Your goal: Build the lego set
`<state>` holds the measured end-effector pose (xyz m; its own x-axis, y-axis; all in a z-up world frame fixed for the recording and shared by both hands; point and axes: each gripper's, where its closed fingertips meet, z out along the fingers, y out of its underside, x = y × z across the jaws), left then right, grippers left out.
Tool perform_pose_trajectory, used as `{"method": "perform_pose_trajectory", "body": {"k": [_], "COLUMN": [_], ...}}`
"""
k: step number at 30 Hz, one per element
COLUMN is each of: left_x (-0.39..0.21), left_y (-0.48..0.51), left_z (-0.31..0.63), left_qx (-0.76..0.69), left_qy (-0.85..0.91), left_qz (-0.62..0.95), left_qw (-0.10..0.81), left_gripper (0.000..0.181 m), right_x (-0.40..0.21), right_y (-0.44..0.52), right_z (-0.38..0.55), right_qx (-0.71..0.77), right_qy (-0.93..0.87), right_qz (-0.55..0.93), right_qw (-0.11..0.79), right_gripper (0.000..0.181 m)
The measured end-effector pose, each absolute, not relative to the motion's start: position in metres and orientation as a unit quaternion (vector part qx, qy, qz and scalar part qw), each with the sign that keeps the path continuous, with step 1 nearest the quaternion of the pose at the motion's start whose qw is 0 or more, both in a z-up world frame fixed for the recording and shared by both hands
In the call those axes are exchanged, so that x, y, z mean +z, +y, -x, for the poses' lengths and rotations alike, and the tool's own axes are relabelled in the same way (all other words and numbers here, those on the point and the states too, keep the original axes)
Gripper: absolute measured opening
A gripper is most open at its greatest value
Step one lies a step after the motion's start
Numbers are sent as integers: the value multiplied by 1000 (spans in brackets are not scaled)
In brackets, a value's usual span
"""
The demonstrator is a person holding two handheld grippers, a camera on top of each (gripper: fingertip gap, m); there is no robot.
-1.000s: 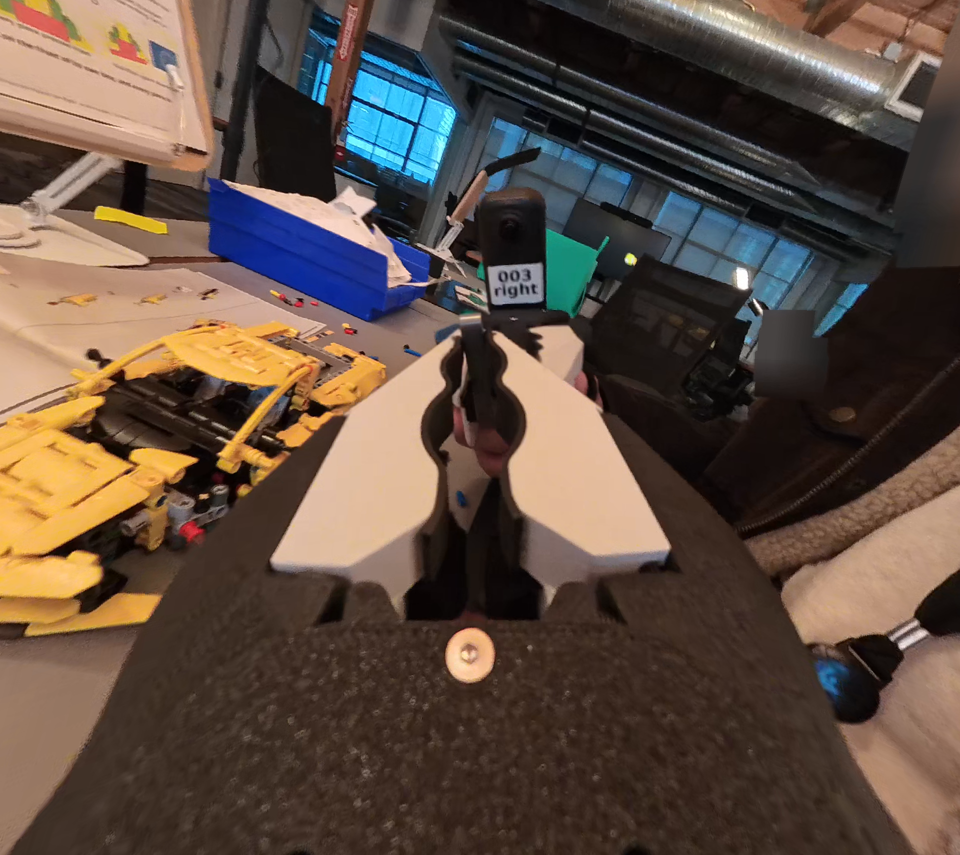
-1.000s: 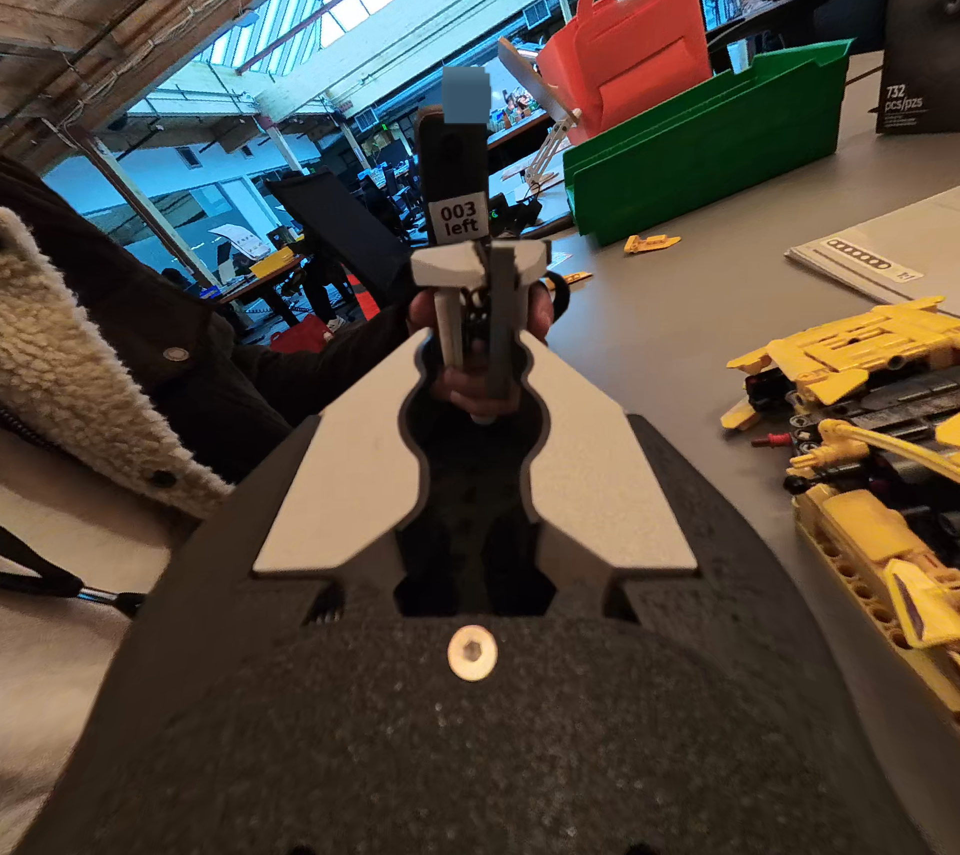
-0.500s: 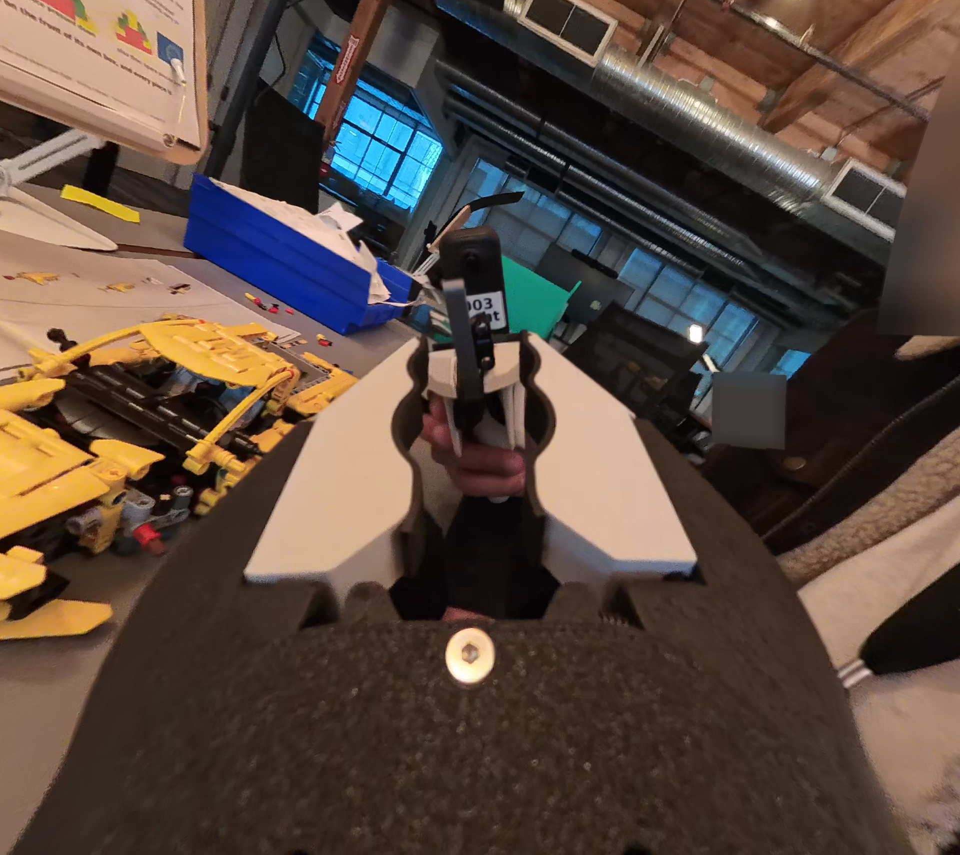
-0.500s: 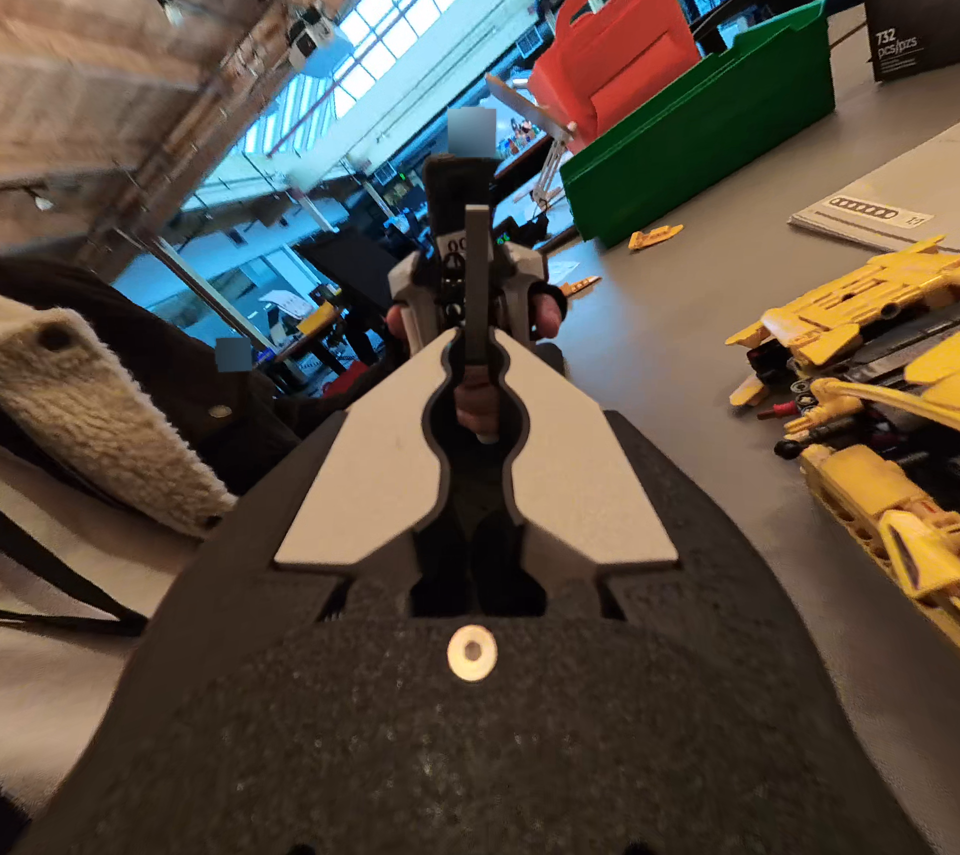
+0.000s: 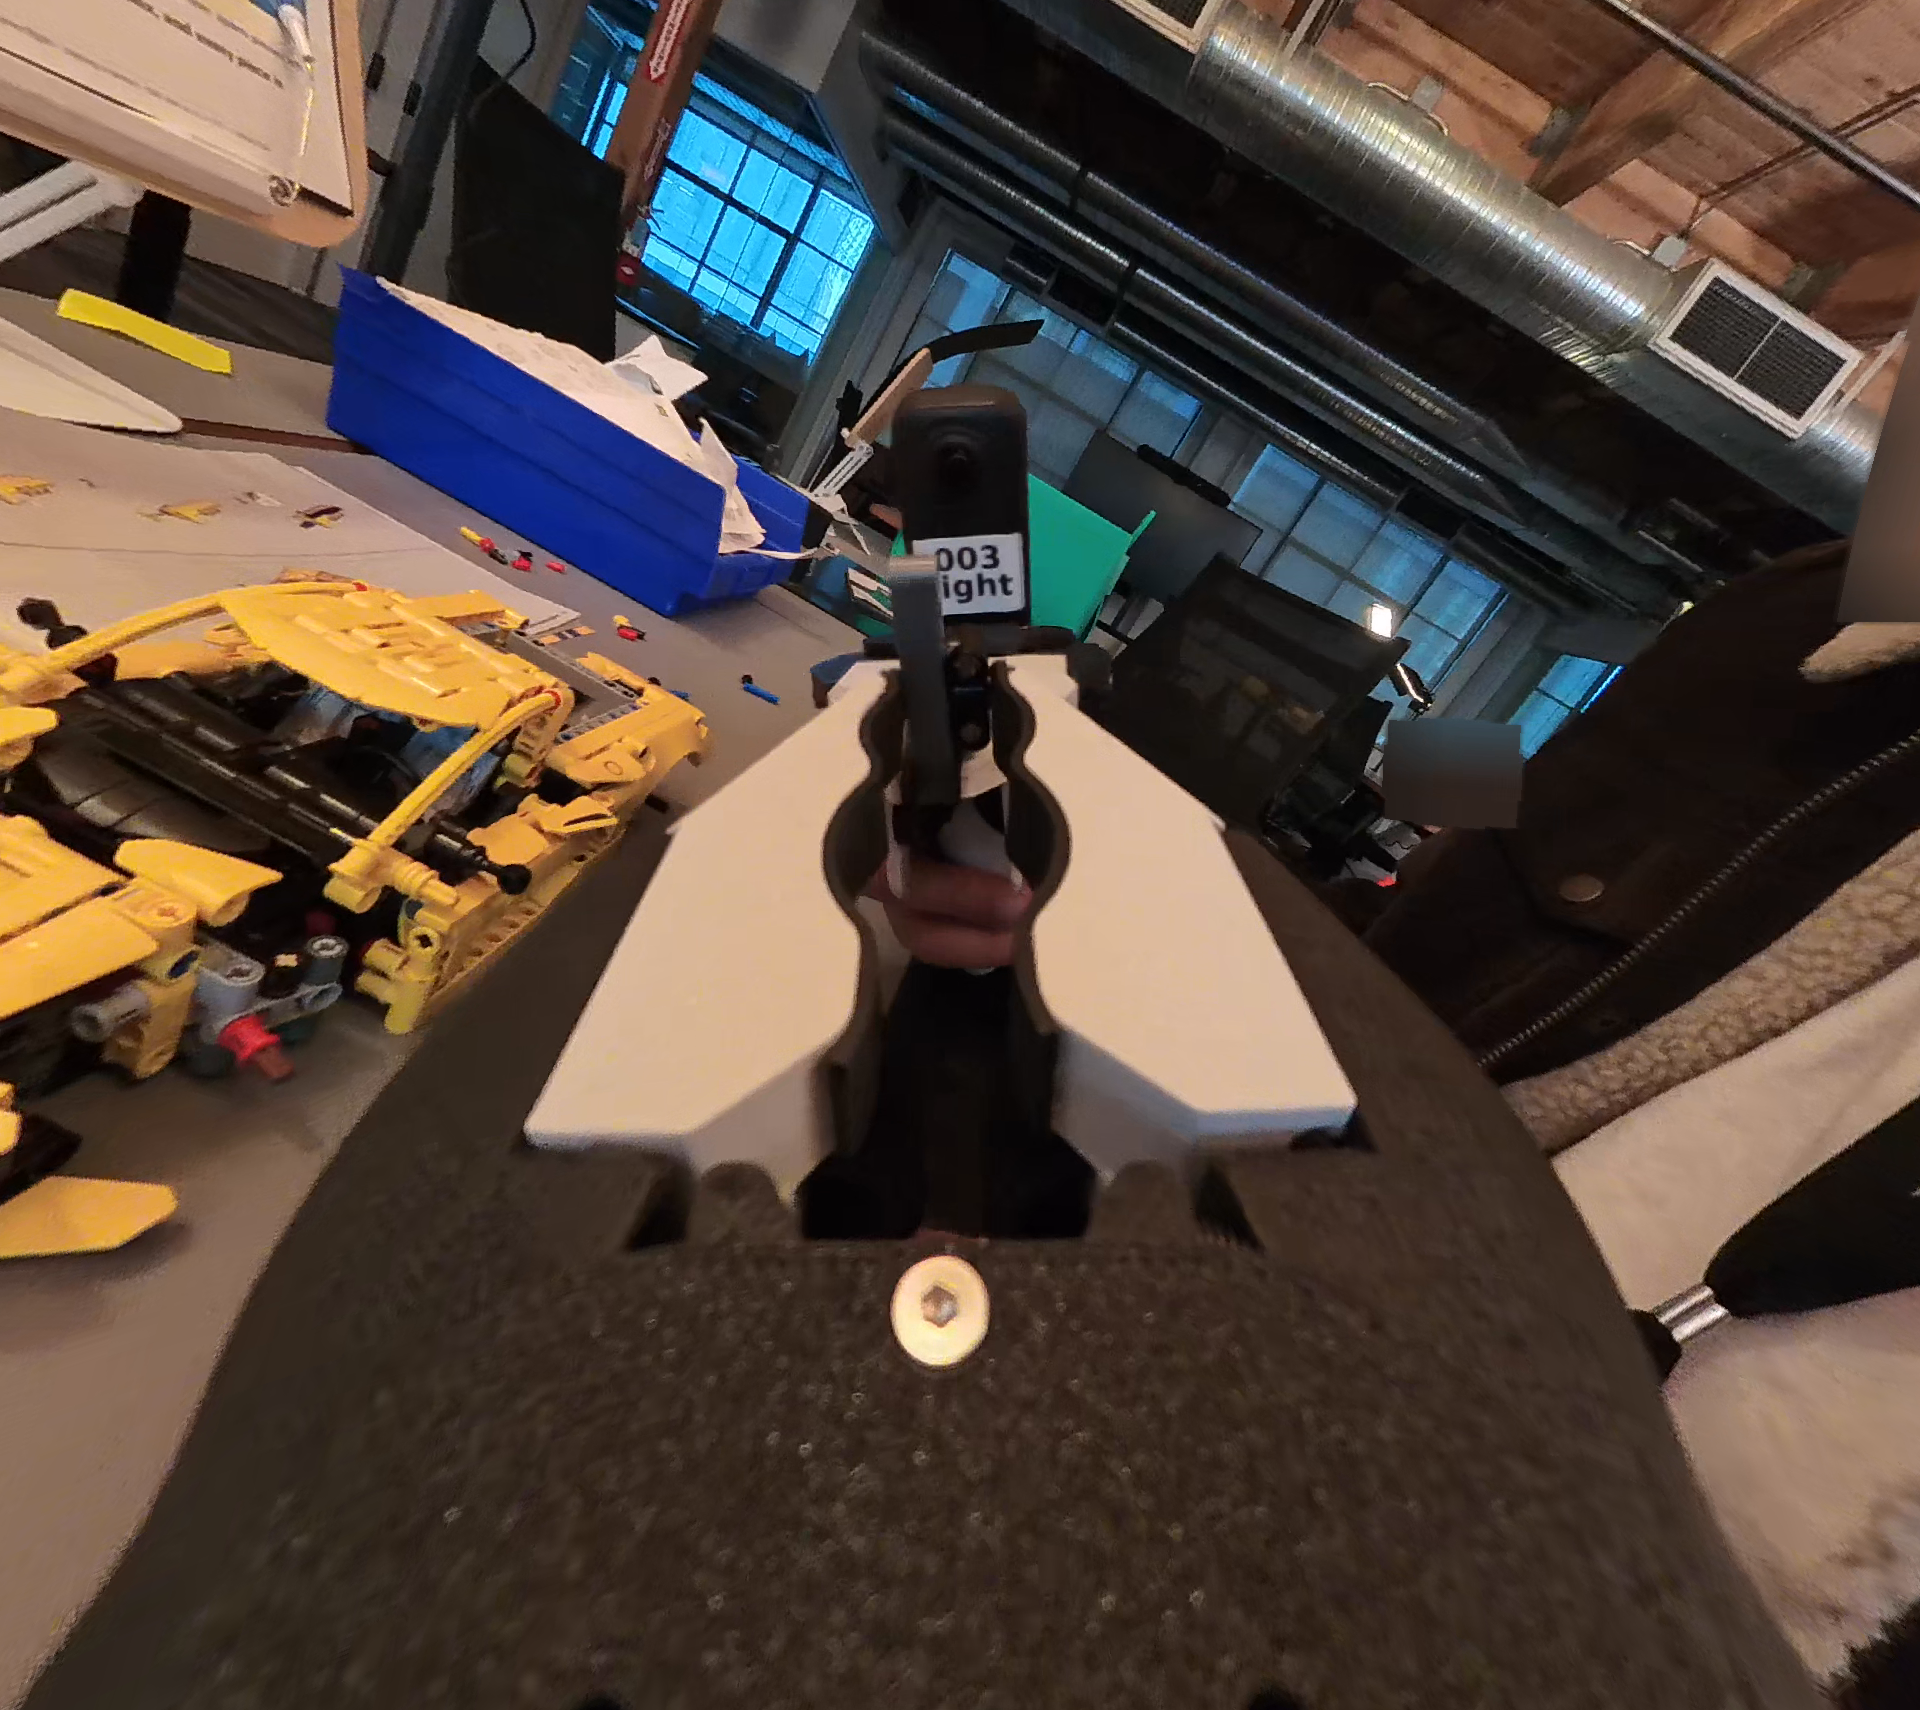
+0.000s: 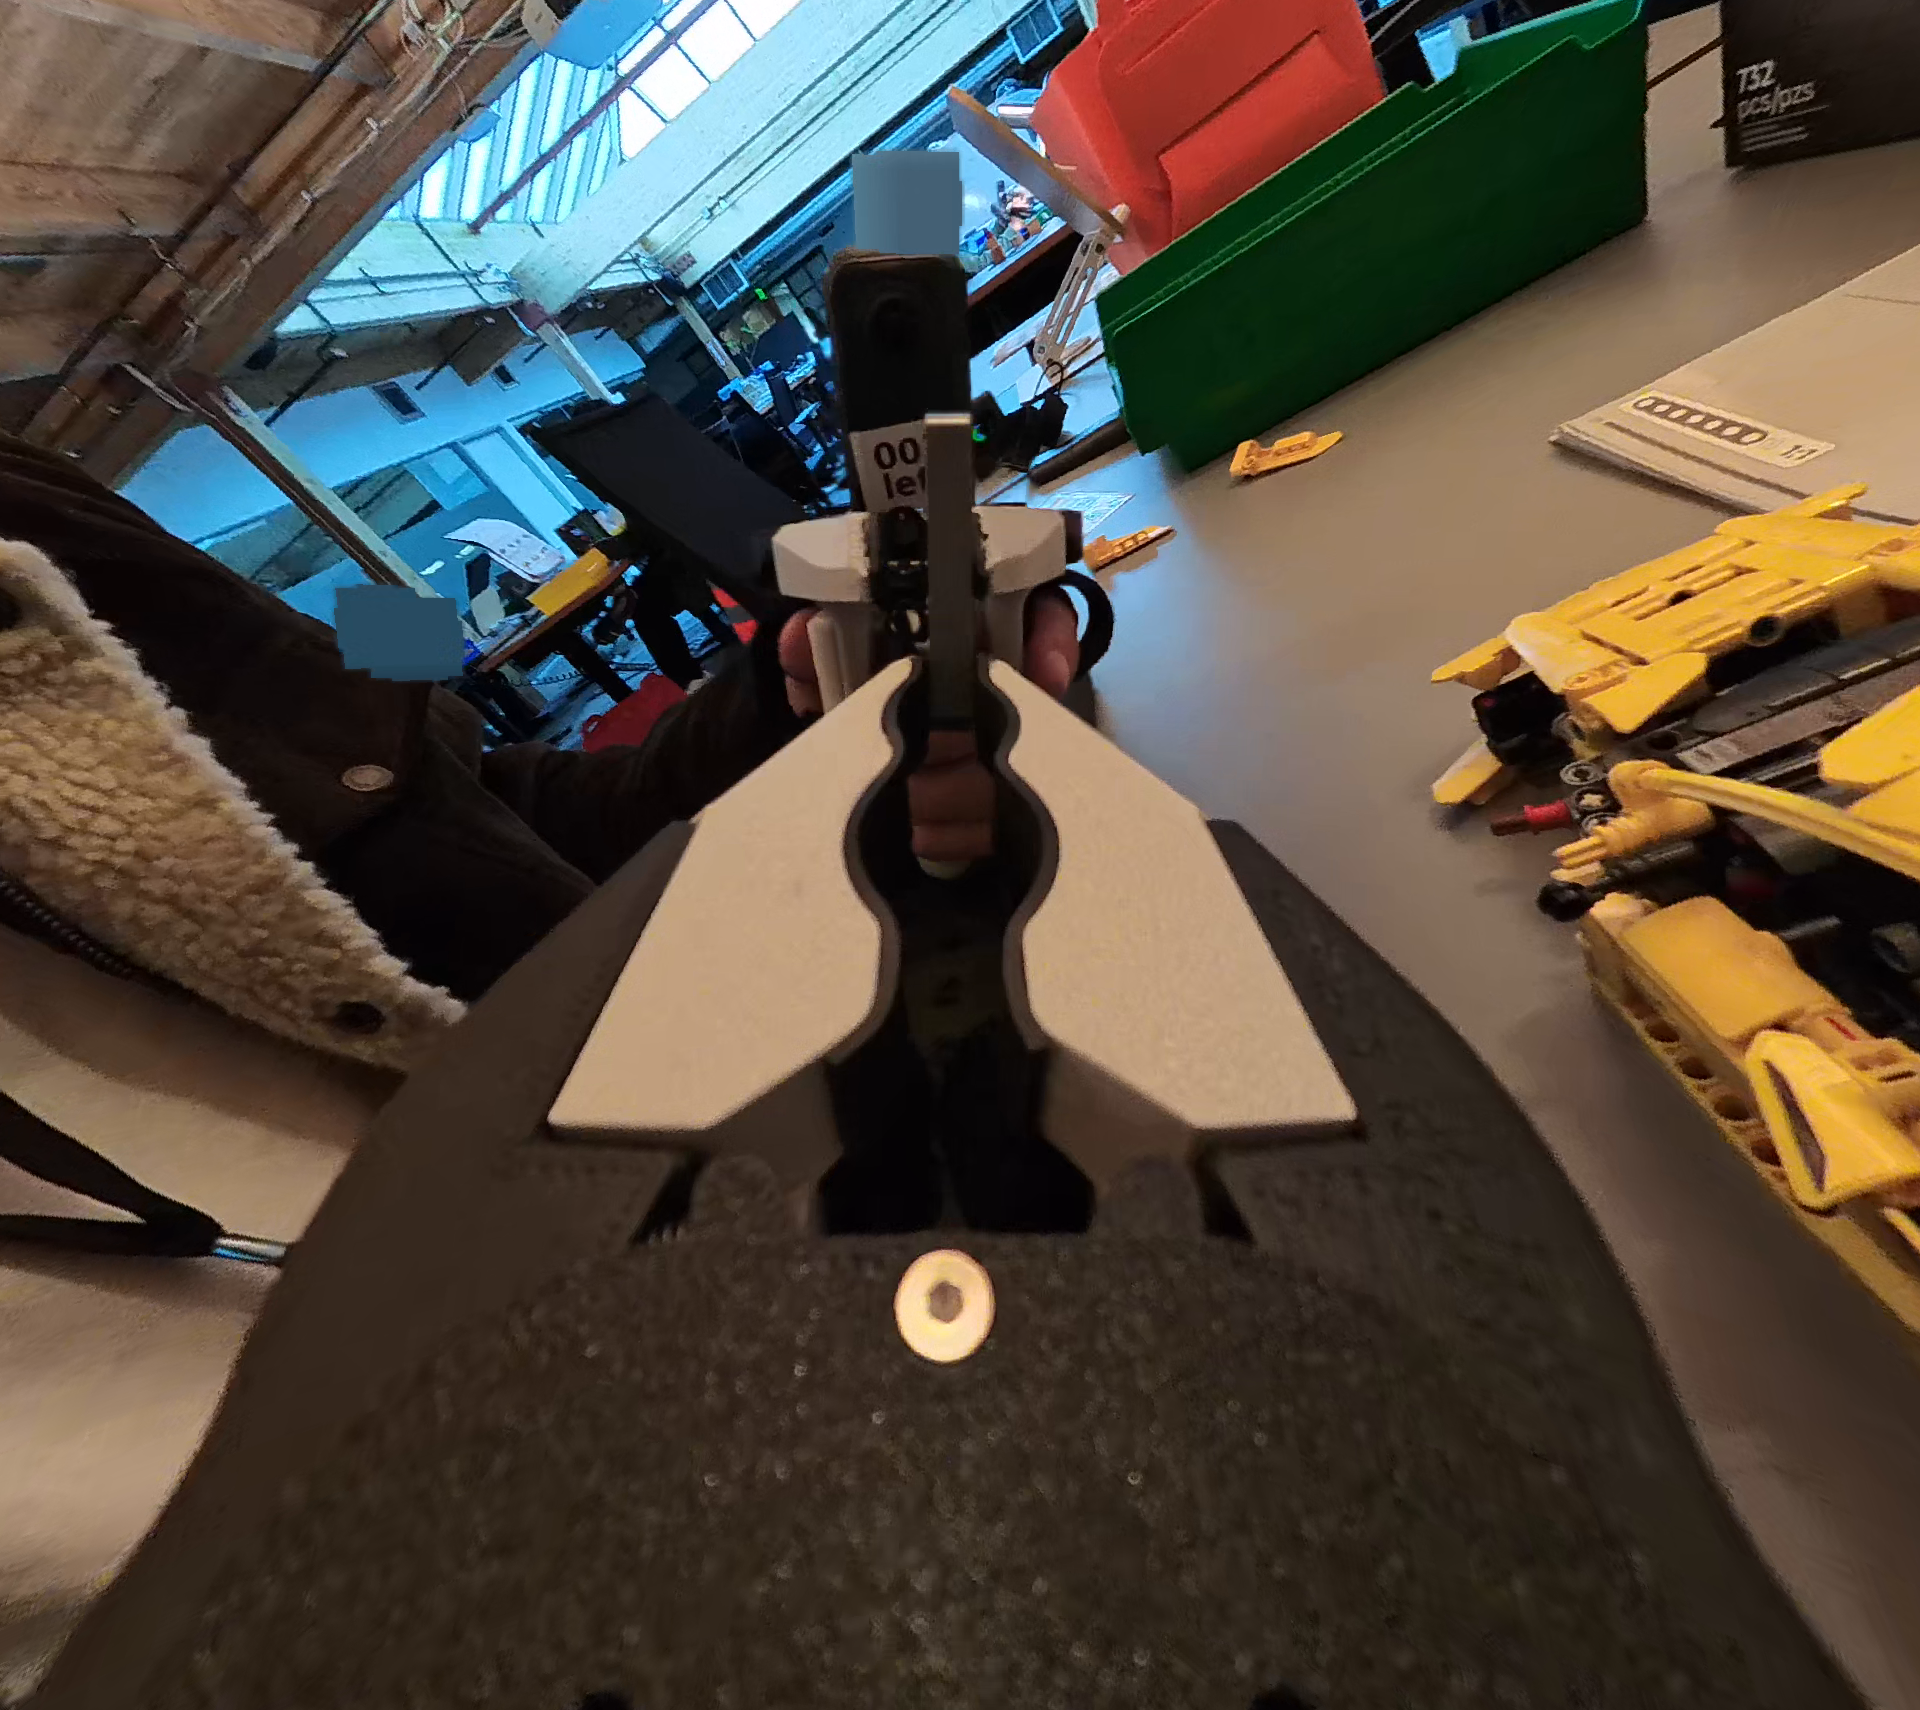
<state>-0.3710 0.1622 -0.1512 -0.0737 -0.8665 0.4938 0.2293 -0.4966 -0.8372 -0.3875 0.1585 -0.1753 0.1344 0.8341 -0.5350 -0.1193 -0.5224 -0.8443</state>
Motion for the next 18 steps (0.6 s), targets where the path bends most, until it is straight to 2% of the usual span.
{"method": "perform_pose_trajectory", "body": {"k": [1, 3, 5, 8, 10, 13, 18], "left_x": [-151, -150, -153, -158, -163, -165, -166], "left_y": [162, 166, 173, 177, 179, 178, 175], "left_z": [372, 376, 380, 380, 378, 377, 375], "left_qx": [-672, -670, -667, -666, -660, -653, -647], "left_qy": [292, 284, 274, 271, 272, 280, 297], "left_qz": [545, 548, 562, 574, 586, 587, 585], "left_qw": [408, 412, 405, 392, 384, 386, 388], "left_gripper": [16, 15, 16, 16, 16, 16, 16], "right_x": [-175, -180, -205, -267, -275, -278, -287], "right_y": [159, 167, 177, 180, 177, 174, 177], "right_z": [386, 372, 351, 320, 324, 332, 343], "right_qx": [584, 541, 424, 231, 250, 281, 255], "right_qy": [-286, -295, -351, -460, -456, -452, -467], "right_qz": [639, 659, 713, 765, 772, 786, 793], "right_qw": [411, 432, 434, 388, 364, 314, 297], "right_gripper": [11, 32, 29, 20, 17, 22, 26]}}
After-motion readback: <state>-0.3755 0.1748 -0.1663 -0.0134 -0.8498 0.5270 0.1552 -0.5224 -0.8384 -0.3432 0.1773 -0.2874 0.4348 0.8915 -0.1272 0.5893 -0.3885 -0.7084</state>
